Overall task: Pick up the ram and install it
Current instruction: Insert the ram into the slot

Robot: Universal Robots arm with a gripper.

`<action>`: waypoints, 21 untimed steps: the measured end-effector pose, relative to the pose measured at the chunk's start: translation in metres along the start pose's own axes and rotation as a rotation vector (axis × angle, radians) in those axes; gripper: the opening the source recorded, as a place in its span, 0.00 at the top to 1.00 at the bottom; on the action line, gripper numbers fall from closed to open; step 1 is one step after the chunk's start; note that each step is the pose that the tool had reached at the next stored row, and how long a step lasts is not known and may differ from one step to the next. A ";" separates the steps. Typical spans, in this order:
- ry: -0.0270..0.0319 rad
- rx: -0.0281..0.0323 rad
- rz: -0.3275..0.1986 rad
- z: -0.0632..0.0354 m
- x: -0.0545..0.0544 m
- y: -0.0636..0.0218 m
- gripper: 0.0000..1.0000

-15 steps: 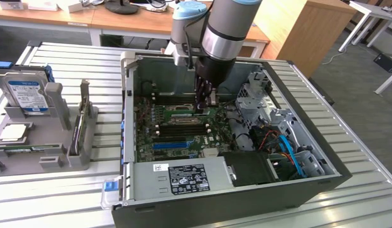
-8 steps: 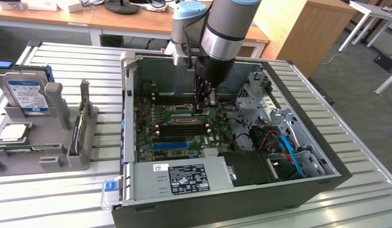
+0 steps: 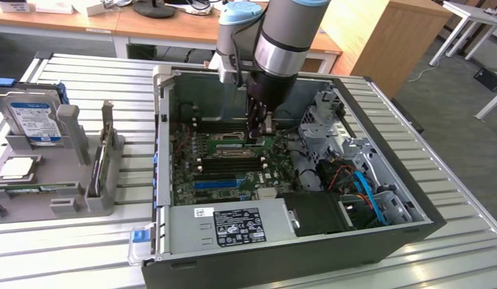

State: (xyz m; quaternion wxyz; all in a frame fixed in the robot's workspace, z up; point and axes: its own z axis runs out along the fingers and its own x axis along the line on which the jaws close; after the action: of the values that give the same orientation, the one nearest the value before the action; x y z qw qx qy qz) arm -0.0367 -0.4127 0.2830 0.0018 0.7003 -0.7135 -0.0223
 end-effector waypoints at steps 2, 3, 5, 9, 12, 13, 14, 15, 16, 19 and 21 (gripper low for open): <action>-0.0001 0.0002 0.002 0.0000 0.000 0.0000 0.88; -0.0003 0.0002 0.002 0.0001 0.000 0.0000 0.88; -0.0002 0.0002 0.002 0.0001 0.000 0.0000 0.88; -0.0001 0.0003 0.002 0.0016 0.000 -0.0001 0.88; 0.0006 0.0004 0.003 0.0037 0.000 -0.0001 0.88; 0.0009 0.0004 0.003 0.0044 0.000 -0.0002 0.88; 0.0009 0.0005 0.003 0.0050 0.000 -0.0002 0.88; 0.0011 0.0004 0.003 0.0053 0.000 -0.0002 0.88; 0.0013 0.0003 0.003 0.0053 0.000 -0.0002 0.88; 0.0012 0.0004 0.003 0.0054 0.000 -0.0002 0.88; 0.0012 0.0004 0.003 0.0054 0.000 -0.0002 0.88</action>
State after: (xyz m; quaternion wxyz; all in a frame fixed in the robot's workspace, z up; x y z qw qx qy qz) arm -0.0367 -0.4127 0.2776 0.0021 0.6993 -0.7145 -0.0217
